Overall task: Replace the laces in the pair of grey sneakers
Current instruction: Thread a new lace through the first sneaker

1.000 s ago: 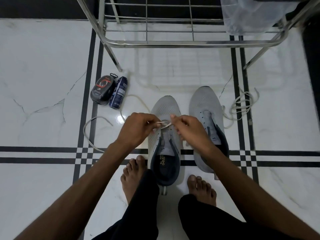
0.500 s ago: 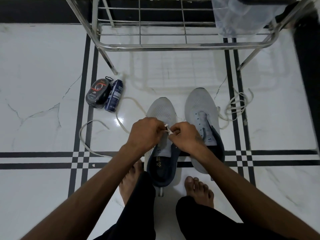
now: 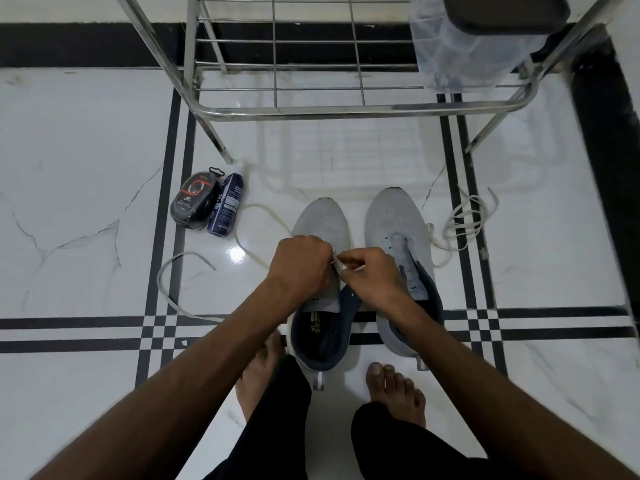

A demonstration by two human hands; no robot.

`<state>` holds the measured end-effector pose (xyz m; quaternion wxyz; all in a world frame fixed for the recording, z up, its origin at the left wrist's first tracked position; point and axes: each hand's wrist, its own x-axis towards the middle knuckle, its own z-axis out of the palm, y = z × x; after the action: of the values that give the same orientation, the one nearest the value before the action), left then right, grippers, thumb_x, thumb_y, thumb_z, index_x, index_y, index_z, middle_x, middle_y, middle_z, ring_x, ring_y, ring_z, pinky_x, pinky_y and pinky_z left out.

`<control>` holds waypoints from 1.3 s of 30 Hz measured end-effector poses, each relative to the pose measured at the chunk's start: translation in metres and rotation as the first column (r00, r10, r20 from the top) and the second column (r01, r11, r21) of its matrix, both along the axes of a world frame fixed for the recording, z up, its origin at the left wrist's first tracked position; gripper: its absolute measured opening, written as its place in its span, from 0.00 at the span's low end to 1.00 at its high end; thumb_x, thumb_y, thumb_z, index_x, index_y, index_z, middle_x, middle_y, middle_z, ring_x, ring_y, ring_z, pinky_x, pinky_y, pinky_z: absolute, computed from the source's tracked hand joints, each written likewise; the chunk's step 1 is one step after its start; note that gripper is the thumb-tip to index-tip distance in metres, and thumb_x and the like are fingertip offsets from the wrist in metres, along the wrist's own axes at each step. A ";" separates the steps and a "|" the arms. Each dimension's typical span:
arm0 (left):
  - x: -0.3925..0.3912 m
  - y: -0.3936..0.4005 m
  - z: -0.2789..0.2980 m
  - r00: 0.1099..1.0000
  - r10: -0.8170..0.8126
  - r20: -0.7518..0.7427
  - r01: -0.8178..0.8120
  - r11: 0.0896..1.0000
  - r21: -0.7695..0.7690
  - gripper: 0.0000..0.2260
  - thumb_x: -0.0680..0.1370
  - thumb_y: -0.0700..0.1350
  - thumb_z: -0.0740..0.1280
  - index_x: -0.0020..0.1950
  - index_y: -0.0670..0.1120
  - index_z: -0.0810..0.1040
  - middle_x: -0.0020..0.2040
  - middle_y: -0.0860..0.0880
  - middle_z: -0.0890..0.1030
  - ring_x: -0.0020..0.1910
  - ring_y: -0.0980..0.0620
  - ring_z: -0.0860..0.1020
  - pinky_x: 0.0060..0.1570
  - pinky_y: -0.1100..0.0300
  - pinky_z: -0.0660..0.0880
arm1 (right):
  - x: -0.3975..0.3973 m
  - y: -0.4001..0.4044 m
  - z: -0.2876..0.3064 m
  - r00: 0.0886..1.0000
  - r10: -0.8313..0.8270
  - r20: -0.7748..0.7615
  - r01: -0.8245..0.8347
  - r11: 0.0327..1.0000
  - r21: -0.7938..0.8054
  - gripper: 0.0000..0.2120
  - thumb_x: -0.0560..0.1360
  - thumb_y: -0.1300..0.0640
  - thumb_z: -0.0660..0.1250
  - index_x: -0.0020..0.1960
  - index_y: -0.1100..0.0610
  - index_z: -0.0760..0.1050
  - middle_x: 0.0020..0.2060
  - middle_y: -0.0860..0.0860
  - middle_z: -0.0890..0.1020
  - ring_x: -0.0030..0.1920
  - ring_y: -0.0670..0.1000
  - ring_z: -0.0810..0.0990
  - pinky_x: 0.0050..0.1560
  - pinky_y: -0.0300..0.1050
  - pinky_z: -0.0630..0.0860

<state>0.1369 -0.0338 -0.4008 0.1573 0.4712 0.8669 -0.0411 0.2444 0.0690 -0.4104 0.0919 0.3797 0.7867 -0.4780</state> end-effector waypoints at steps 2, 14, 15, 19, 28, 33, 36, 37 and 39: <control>-0.002 0.001 0.000 1.000 -0.014 0.006 0.014 1.000 -0.006 0.08 0.78 0.47 0.63 0.47 0.48 0.82 0.45 0.48 0.81 0.44 0.47 0.79 0.36 0.57 0.65 | 0.000 0.001 0.000 1.000 -0.007 -0.002 0.007 1.000 -0.003 0.11 0.77 0.56 0.69 0.59 0.52 0.83 0.52 0.48 0.86 0.51 0.47 0.83 0.55 0.46 0.80; -0.006 -0.006 -0.007 0.997 -0.024 0.068 0.017 0.995 0.096 0.10 0.79 0.50 0.62 0.52 0.51 0.82 0.48 0.49 0.82 0.46 0.46 0.80 0.38 0.58 0.66 | 0.004 0.001 -0.001 0.998 -0.044 -0.049 0.043 0.999 -0.025 0.11 0.76 0.60 0.70 0.57 0.53 0.84 0.48 0.47 0.86 0.48 0.45 0.83 0.50 0.39 0.79; -0.005 -0.009 -0.008 0.997 -0.004 0.073 -0.005 0.992 0.129 0.11 0.80 0.51 0.61 0.52 0.51 0.83 0.47 0.49 0.82 0.45 0.46 0.80 0.38 0.58 0.65 | 0.004 0.001 -0.001 0.997 -0.050 -0.053 0.049 0.998 -0.027 0.10 0.76 0.60 0.70 0.57 0.53 0.84 0.48 0.47 0.86 0.47 0.44 0.83 0.49 0.38 0.79; 0.001 -0.010 -0.009 0.996 0.058 0.073 -0.070 0.983 0.169 0.12 0.80 0.52 0.60 0.51 0.52 0.83 0.46 0.50 0.82 0.44 0.47 0.80 0.38 0.59 0.64 | 0.003 0.001 -0.002 0.998 -0.041 -0.045 0.039 0.999 -0.028 0.12 0.76 0.61 0.70 0.57 0.52 0.84 0.49 0.47 0.86 0.48 0.45 0.83 0.51 0.40 0.80; 0.002 0.002 -0.006 0.999 -0.025 -0.047 0.027 0.999 0.040 0.07 0.79 0.45 0.62 0.50 0.48 0.80 0.47 0.49 0.81 0.46 0.47 0.80 0.36 0.57 0.63 | 0.005 -0.001 -0.002 0.997 -0.065 -0.044 0.065 0.998 0.001 0.12 0.77 0.58 0.69 0.59 0.51 0.83 0.51 0.46 0.86 0.48 0.43 0.82 0.49 0.35 0.75; -0.002 -0.007 -0.013 0.989 0.083 0.121 -0.110 0.966 0.233 0.10 0.79 0.50 0.64 0.45 0.49 0.83 0.42 0.50 0.82 0.41 0.46 0.79 0.36 0.58 0.63 | 0.006 0.001 -0.002 0.995 -0.083 -0.064 0.080 0.996 -0.050 0.14 0.76 0.63 0.69 0.60 0.54 0.83 0.51 0.48 0.86 0.51 0.45 0.83 0.49 0.32 0.75; -0.004 -0.014 -0.016 0.957 0.134 0.256 -0.215 0.922 0.321 0.07 0.77 0.50 0.68 0.45 0.53 0.86 0.41 0.52 0.83 0.40 0.48 0.79 0.37 0.60 0.65 | 0.005 0.003 -0.002 0.995 -0.084 -0.057 0.079 0.994 -0.071 0.15 0.75 0.65 0.68 0.59 0.55 0.83 0.50 0.48 0.86 0.51 0.45 0.83 0.48 0.34 0.76; -0.005 -0.015 -0.016 0.951 0.147 0.273 -0.236 0.913 0.334 0.06 0.76 0.51 0.69 0.45 0.53 0.86 0.41 0.52 0.83 0.40 0.49 0.79 0.37 0.60 0.65 | 0.004 0.003 -0.003 0.995 -0.084 -0.046 0.081 0.995 -0.064 0.15 0.75 0.65 0.68 0.59 0.55 0.84 0.50 0.48 0.86 0.50 0.45 0.82 0.45 0.32 0.75; -0.006 -0.016 -0.017 0.943 0.168 0.288 -0.265 0.902 0.341 0.06 0.76 0.51 0.70 0.45 0.53 0.86 0.40 0.52 0.83 0.39 0.49 0.79 0.37 0.61 0.64 | 0.002 0.003 -0.003 0.995 -0.098 -0.024 0.097 0.993 -0.063 0.15 0.75 0.66 0.67 0.58 0.55 0.83 0.49 0.49 0.85 0.48 0.45 0.82 0.41 0.30 0.75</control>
<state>0.1313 -0.0493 -0.4178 0.1768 0.3937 0.8789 0.2032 0.2469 0.0718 -0.4132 0.0697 0.4082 0.7532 -0.5111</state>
